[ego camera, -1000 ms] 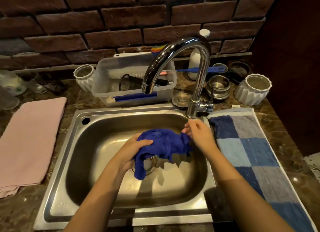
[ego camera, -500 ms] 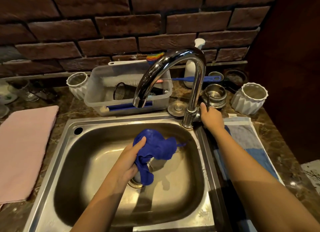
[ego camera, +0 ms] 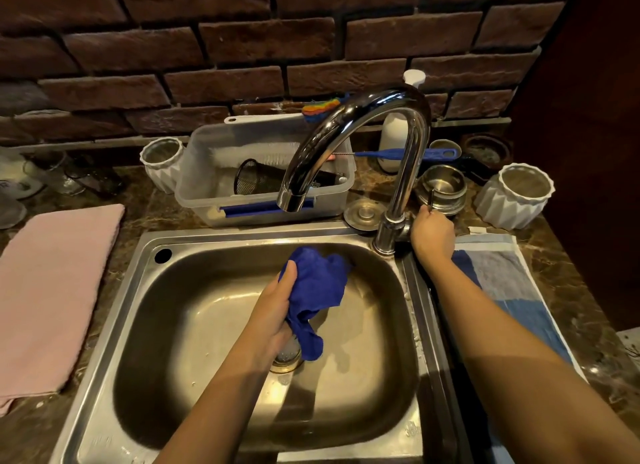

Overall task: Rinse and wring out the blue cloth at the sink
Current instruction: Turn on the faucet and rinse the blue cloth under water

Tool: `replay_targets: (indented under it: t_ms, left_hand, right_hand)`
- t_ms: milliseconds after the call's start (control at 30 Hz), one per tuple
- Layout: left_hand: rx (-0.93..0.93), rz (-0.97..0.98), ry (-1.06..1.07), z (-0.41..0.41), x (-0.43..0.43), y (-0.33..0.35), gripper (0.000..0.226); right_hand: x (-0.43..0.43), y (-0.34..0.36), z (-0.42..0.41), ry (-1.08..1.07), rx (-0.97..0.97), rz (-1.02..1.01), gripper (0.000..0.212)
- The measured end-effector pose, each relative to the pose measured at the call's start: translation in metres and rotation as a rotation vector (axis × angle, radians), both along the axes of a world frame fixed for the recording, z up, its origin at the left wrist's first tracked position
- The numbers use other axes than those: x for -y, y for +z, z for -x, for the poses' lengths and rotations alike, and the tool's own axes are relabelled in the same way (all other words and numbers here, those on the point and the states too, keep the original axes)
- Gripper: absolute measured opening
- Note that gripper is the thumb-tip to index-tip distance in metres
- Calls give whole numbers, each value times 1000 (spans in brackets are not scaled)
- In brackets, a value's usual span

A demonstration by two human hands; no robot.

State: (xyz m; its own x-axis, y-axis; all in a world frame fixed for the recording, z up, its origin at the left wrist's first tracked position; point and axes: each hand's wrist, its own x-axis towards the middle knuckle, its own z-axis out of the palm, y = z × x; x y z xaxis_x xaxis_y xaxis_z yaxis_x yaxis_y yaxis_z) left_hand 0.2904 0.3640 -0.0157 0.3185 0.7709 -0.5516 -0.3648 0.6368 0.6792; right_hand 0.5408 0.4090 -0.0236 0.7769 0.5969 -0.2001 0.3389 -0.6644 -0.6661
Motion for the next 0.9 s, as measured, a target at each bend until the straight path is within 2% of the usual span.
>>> replay_targets:
  t_ms: [900]
  left_hand:
    - [54,35,18,13,9,-13,24]
  right_hand:
    - [1,4,8,-121,-20,-7,50]
